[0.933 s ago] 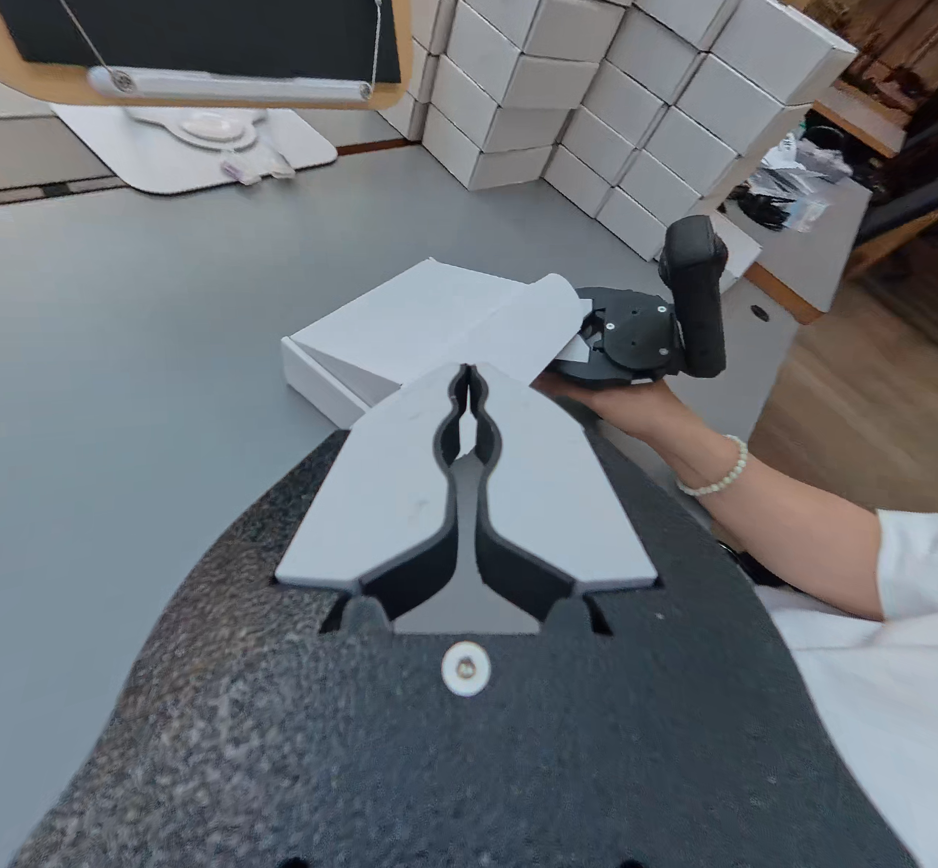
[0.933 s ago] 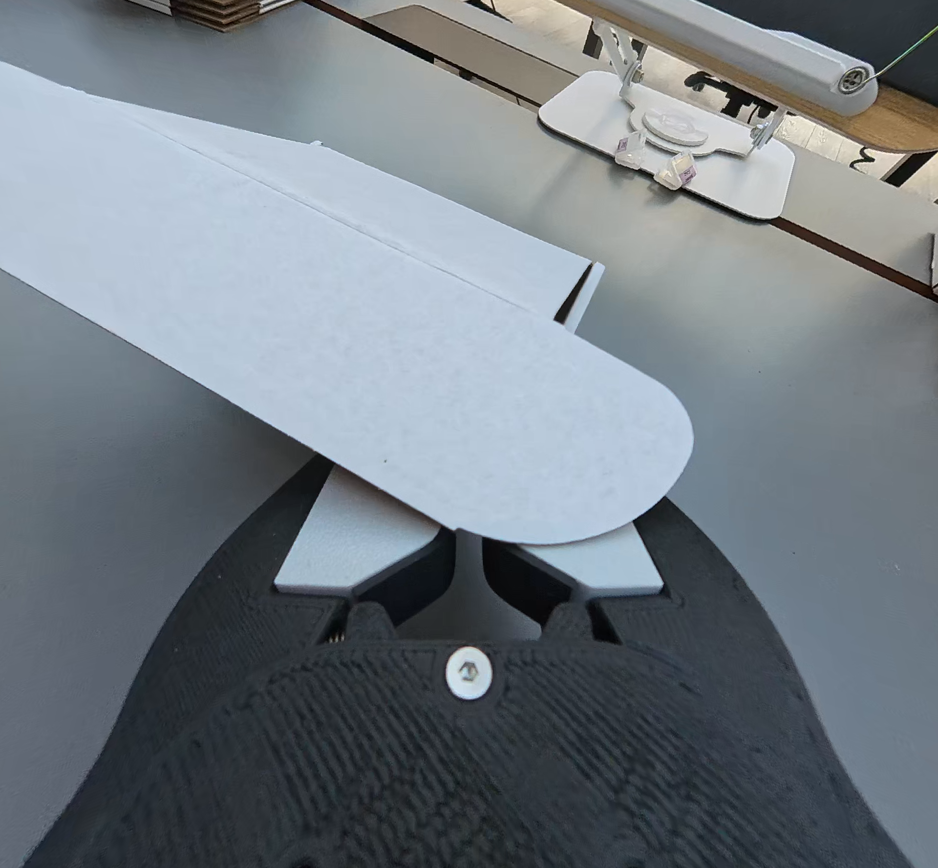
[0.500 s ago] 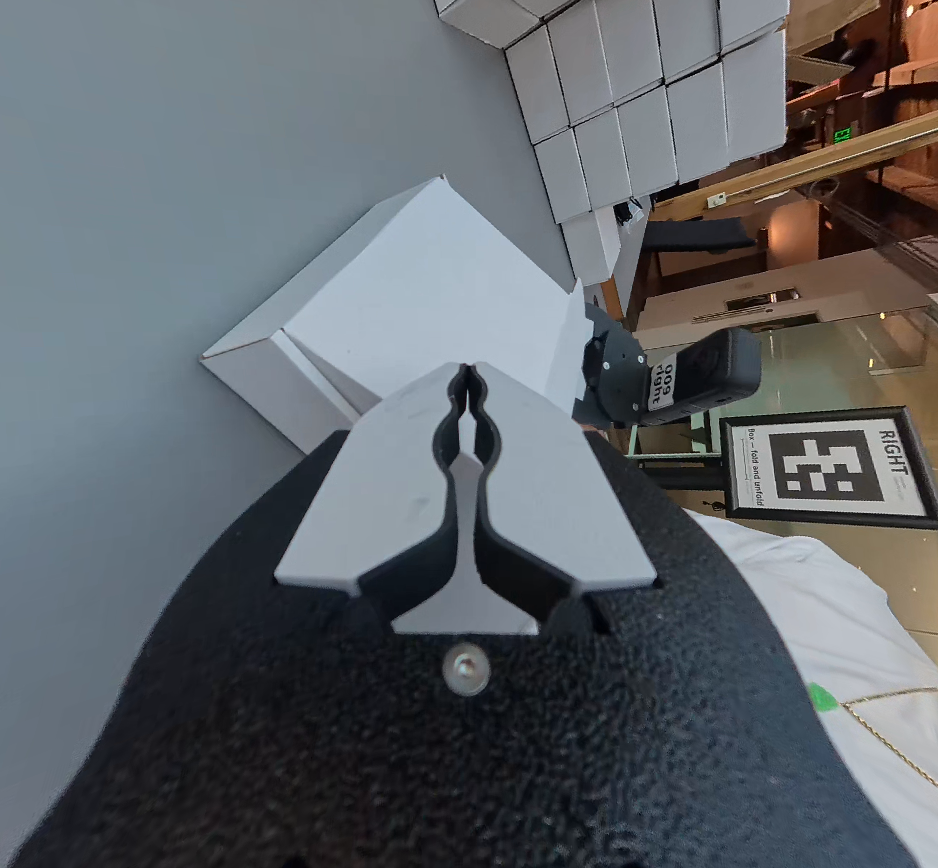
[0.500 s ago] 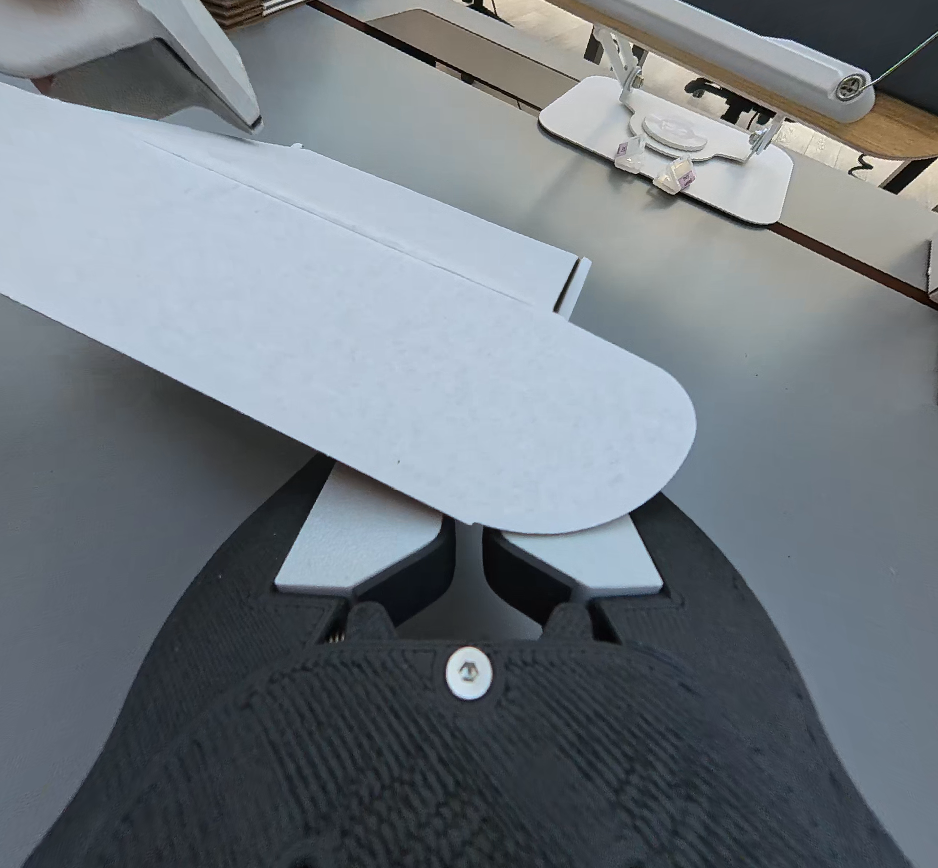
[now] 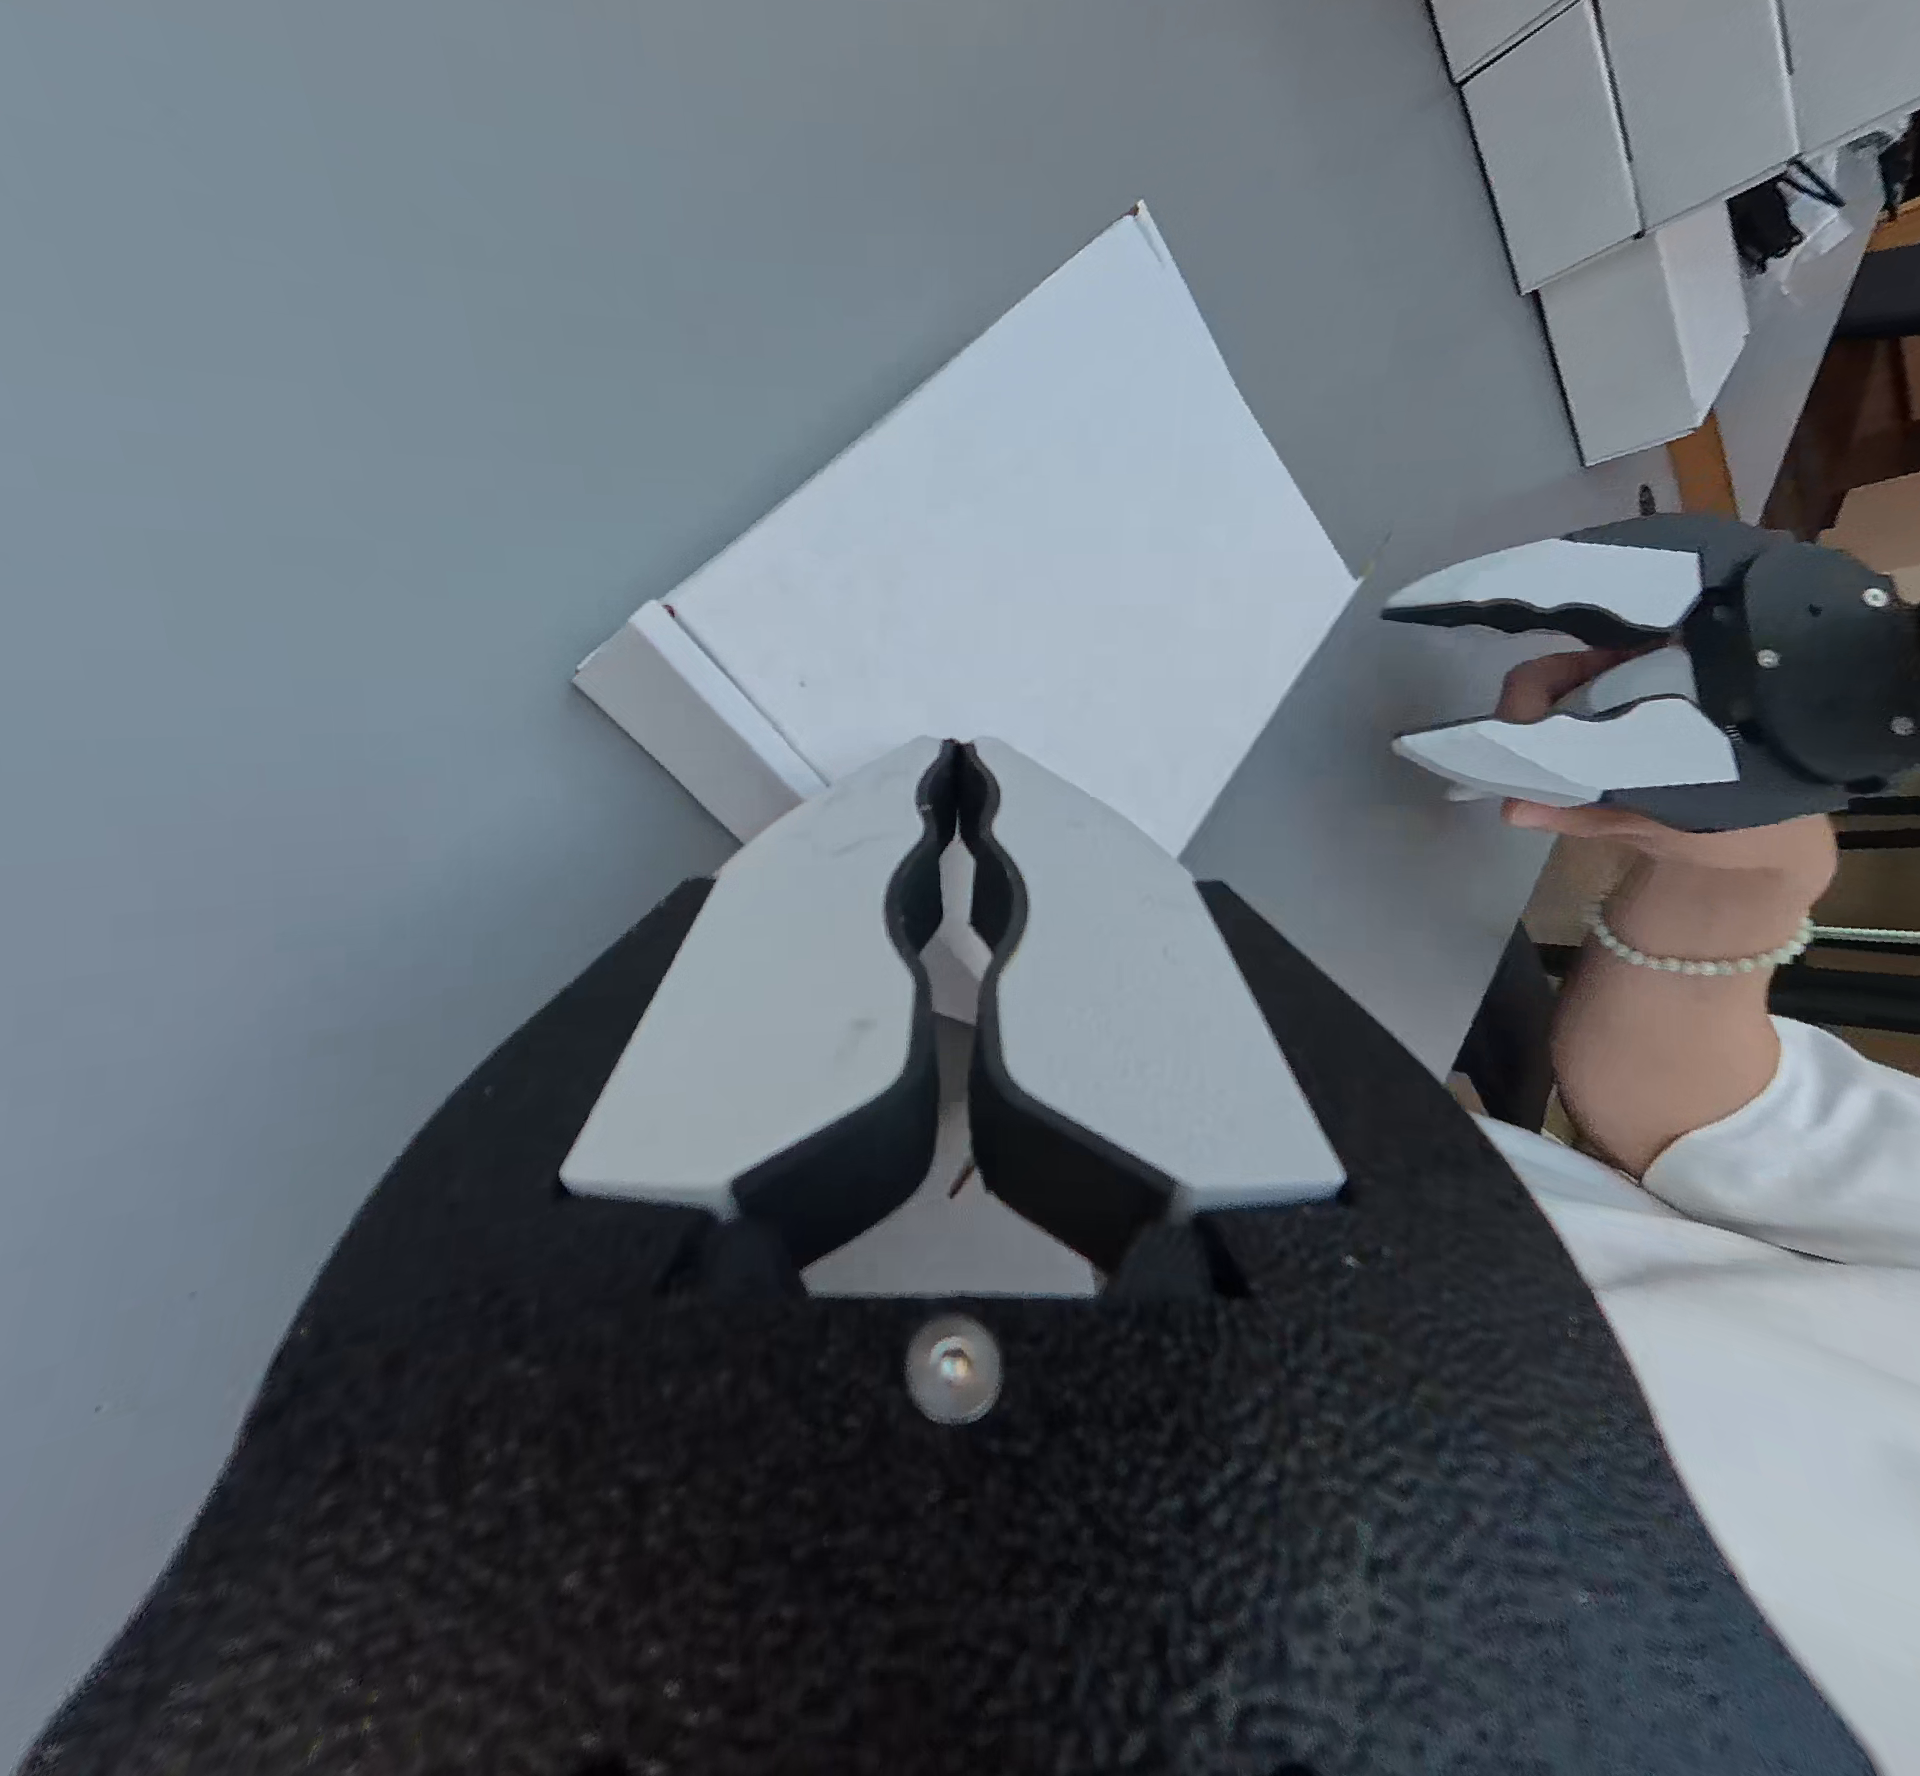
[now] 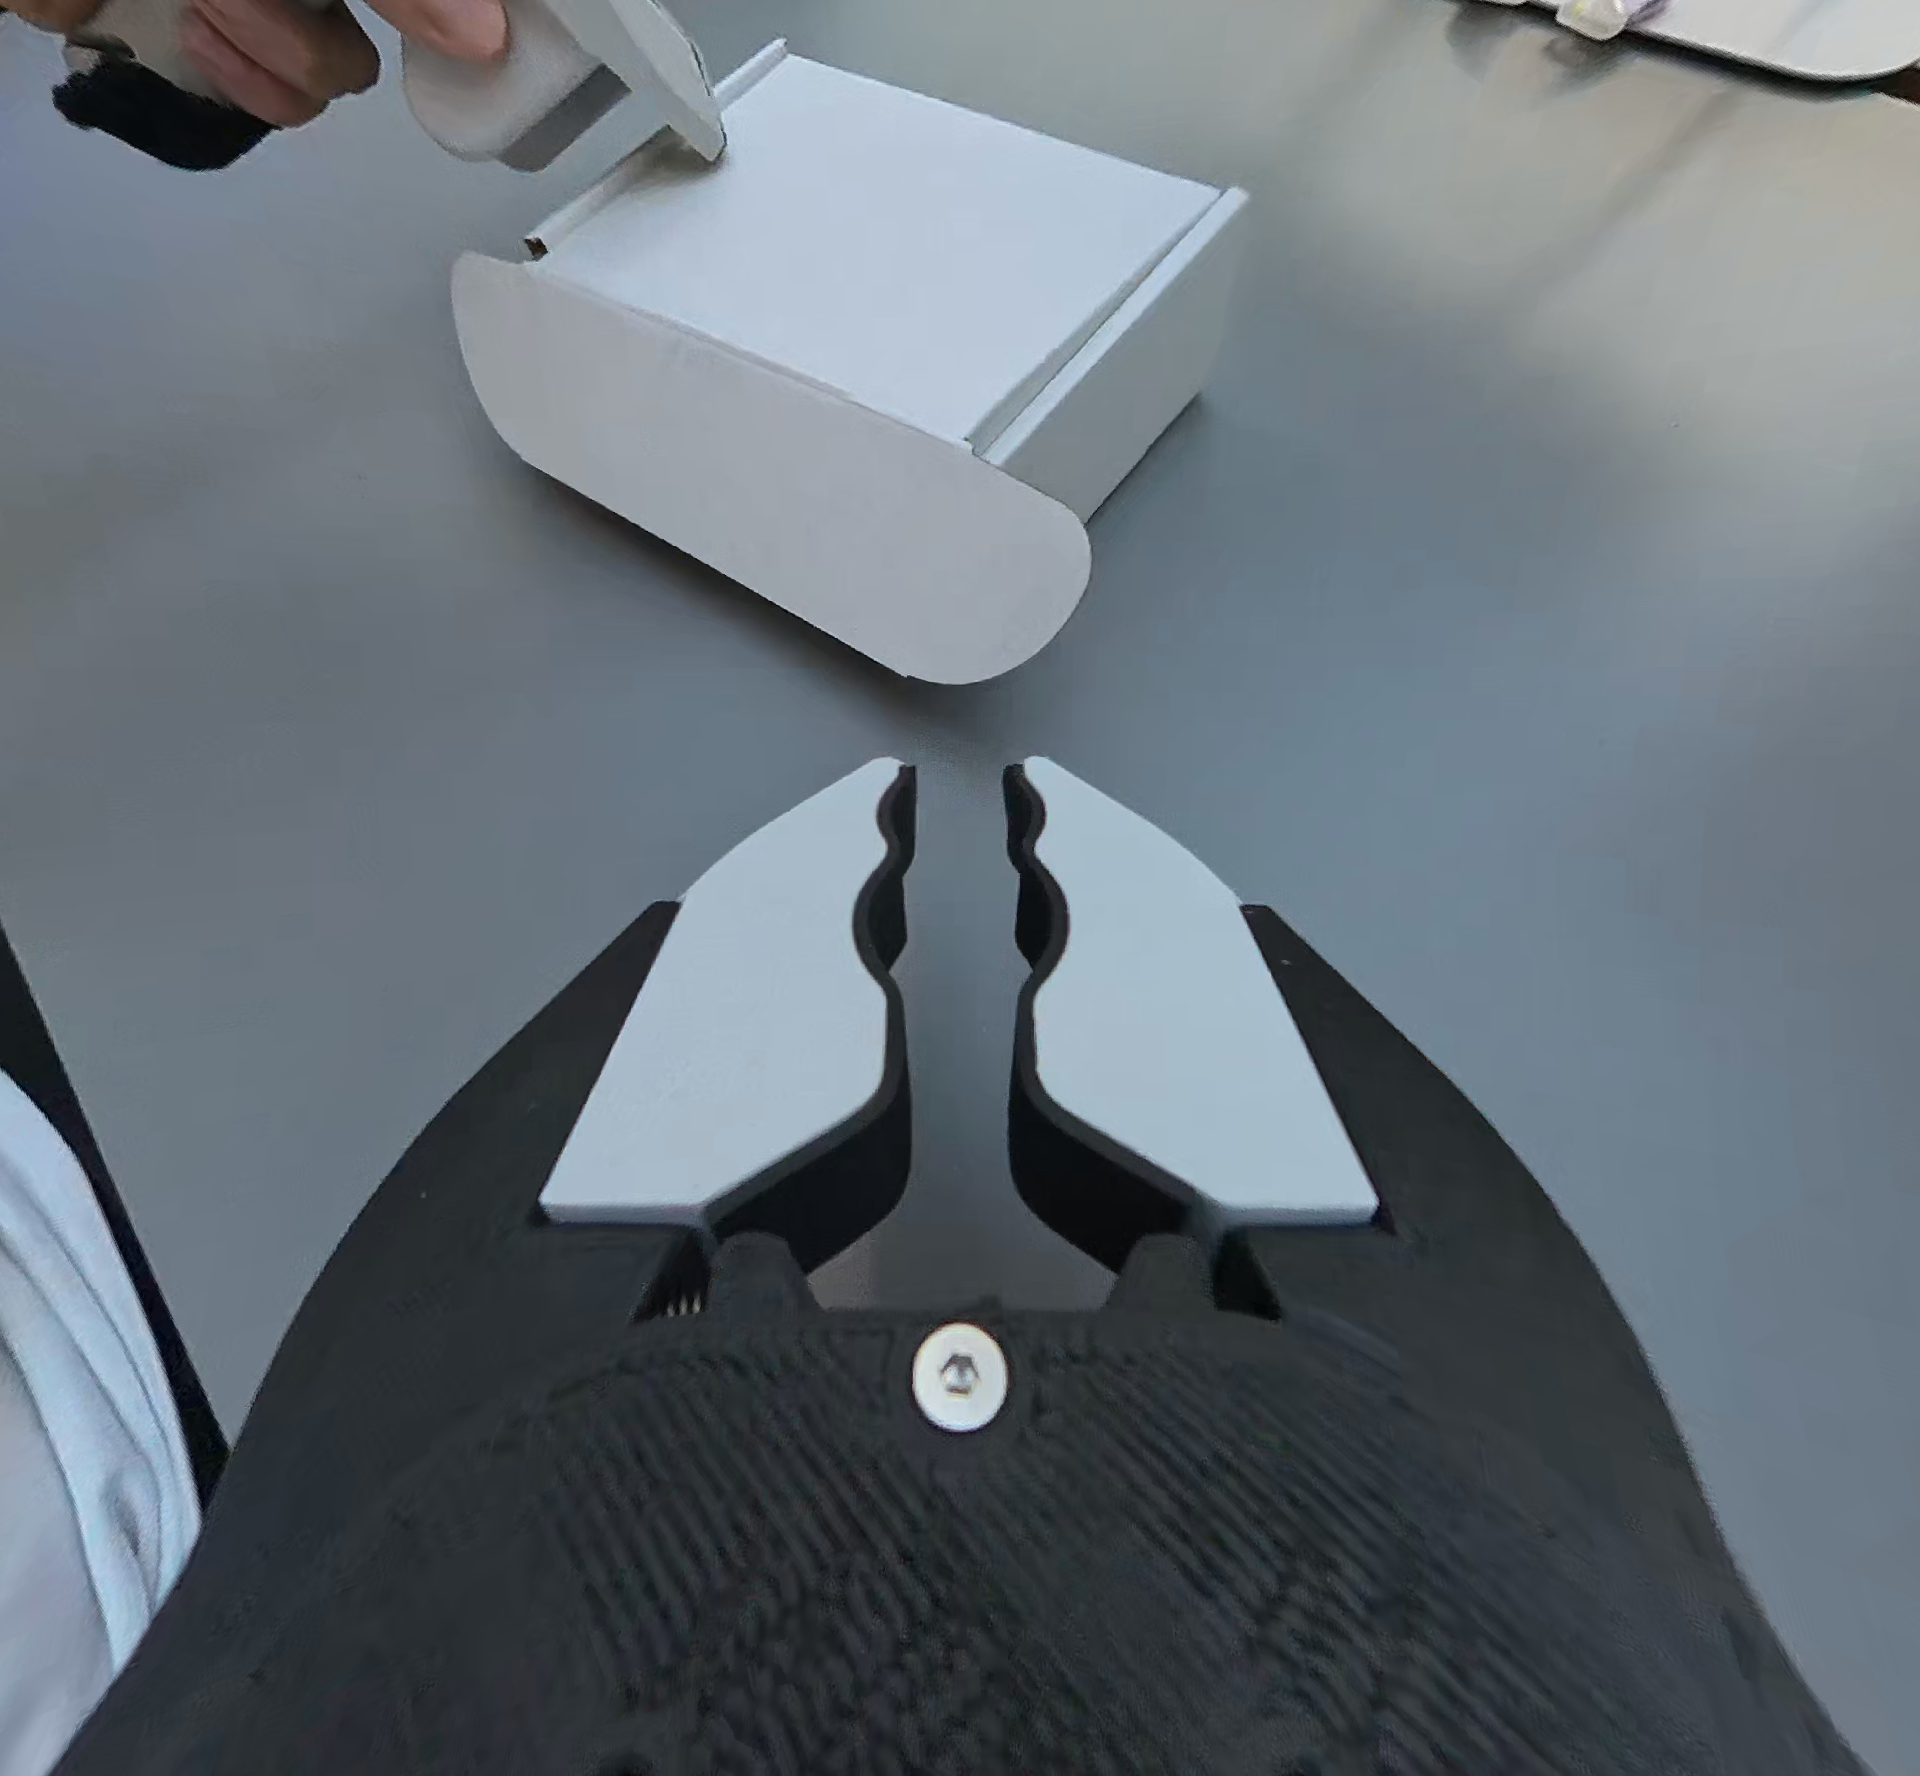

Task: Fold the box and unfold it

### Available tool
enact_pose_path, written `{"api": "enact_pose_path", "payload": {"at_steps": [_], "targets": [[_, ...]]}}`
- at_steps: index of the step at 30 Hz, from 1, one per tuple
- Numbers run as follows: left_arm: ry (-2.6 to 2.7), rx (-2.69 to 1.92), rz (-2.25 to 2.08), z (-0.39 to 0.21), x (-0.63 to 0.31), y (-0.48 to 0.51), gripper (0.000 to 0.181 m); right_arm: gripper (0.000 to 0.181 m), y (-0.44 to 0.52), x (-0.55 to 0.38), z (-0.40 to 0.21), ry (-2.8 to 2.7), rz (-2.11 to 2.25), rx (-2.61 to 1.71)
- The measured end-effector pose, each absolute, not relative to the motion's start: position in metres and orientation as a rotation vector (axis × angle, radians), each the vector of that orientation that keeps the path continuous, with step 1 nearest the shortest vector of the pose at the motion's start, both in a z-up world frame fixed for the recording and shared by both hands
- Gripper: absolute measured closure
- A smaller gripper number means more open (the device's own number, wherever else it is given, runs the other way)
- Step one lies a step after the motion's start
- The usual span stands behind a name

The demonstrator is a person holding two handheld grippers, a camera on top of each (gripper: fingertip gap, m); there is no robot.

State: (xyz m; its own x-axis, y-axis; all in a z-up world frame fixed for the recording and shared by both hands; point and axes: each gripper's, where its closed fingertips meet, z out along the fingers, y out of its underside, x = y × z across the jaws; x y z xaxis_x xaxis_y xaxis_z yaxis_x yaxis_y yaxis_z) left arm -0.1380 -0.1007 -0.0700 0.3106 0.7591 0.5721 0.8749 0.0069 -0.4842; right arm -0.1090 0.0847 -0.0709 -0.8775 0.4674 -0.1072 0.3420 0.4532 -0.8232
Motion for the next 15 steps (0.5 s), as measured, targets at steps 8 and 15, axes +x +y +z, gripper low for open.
{"api": "enact_pose_path", "payload": {"at_steps": [8,15], "targets": [[-1.45,-1.82,-0.076,-0.071,-0.138,-0.101,0.181,0.181,0.04,-0.135,-0.014,-2.524,1.47,-0.414],[-1.442,-1.827,-0.024,-0.071,-0.138,-0.101,0.181,0.181,0.0,-0.156,-0.057,-2.778,1.129,-0.351]]}}
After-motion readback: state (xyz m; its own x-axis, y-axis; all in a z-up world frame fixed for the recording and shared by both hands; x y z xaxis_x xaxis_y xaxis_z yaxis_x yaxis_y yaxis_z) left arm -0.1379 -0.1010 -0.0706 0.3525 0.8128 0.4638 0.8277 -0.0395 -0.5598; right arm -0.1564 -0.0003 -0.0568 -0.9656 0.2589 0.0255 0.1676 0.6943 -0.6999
